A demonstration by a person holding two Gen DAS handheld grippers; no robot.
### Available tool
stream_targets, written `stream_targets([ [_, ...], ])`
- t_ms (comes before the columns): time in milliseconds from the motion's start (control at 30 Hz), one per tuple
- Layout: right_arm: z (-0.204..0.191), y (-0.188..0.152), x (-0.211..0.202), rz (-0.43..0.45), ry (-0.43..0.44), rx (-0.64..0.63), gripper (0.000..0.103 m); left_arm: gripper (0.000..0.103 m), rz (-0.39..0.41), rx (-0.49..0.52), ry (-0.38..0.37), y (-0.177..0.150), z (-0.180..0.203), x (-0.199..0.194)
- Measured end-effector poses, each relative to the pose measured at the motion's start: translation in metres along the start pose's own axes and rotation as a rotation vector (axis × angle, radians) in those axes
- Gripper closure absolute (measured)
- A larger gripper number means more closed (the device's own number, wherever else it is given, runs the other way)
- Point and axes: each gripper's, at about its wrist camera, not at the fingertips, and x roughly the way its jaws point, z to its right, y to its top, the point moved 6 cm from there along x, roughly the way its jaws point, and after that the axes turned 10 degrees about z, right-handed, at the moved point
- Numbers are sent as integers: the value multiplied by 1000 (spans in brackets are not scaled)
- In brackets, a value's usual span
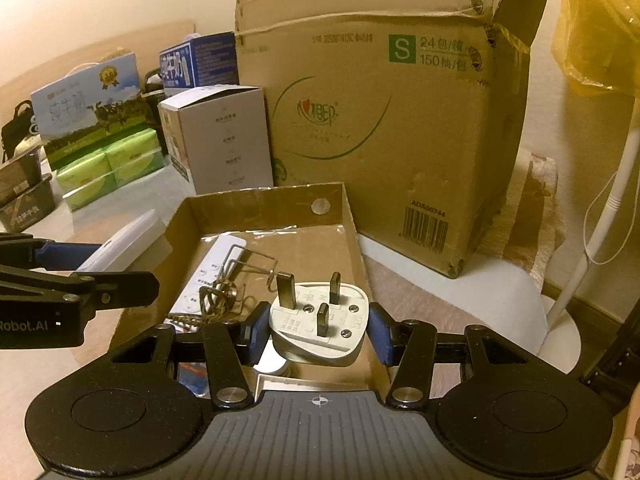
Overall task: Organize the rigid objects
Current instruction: 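Lower the night light into the box and open the left gripper while the right gripper holds the plug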
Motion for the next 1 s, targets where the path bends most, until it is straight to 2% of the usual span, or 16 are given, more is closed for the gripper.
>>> stream_targets([
  [700, 9, -2, 25, -27, -1, 12, 52, 40, -32, -13, -14, -1, -3, 30],
  [800, 9, -2, 25, -26, -3, 17, 52, 35, -14, 7, 21, -1, -7, 28],
  [1000, 8, -1, 24, -26, -1, 20, 52, 35, -5, -4, 48, -1, -18, 17],
])
